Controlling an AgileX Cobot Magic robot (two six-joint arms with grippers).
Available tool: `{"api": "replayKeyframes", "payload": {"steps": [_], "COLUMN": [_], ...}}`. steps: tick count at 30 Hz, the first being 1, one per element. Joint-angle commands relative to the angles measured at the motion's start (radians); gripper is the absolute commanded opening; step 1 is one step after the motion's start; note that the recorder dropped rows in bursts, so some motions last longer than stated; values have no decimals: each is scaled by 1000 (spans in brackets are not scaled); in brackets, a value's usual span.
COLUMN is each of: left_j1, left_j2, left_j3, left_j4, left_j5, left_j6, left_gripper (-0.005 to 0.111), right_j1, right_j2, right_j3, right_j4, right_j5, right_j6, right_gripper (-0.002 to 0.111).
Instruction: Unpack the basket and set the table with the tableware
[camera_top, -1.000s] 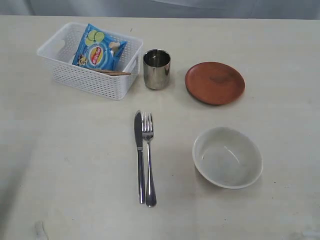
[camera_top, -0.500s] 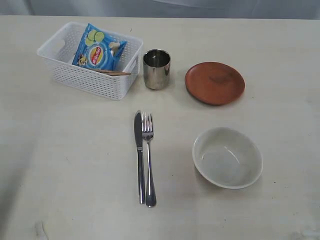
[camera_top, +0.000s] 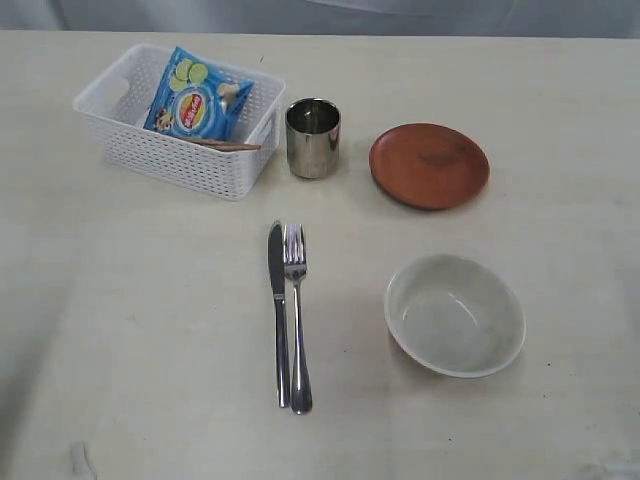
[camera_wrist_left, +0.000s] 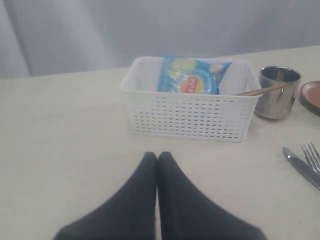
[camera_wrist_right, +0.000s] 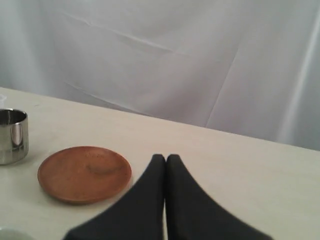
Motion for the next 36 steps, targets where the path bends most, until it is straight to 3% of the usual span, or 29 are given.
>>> {"api": "replayKeyframes", "payload": {"steps": [1,5,36], "left_j1": [2,2,2], "left_j2": [-3,-3,-3], "left_j3": [2,2,2], "left_j4": [0,0,0], "left_j5": [-4,-4,-4], "left_j6": [-2,-2,-2], "left_gripper": [0,0,0], "right_j1": [-5,-5,-5], "right_j2": [-5,-5,-5], "right_j3": [3,3,3], "right_j4": [-8,-8,-8], "right_j5": [85,179,179], "right_j6": [4,31,73], "right_gripper": [0,0,0]}}
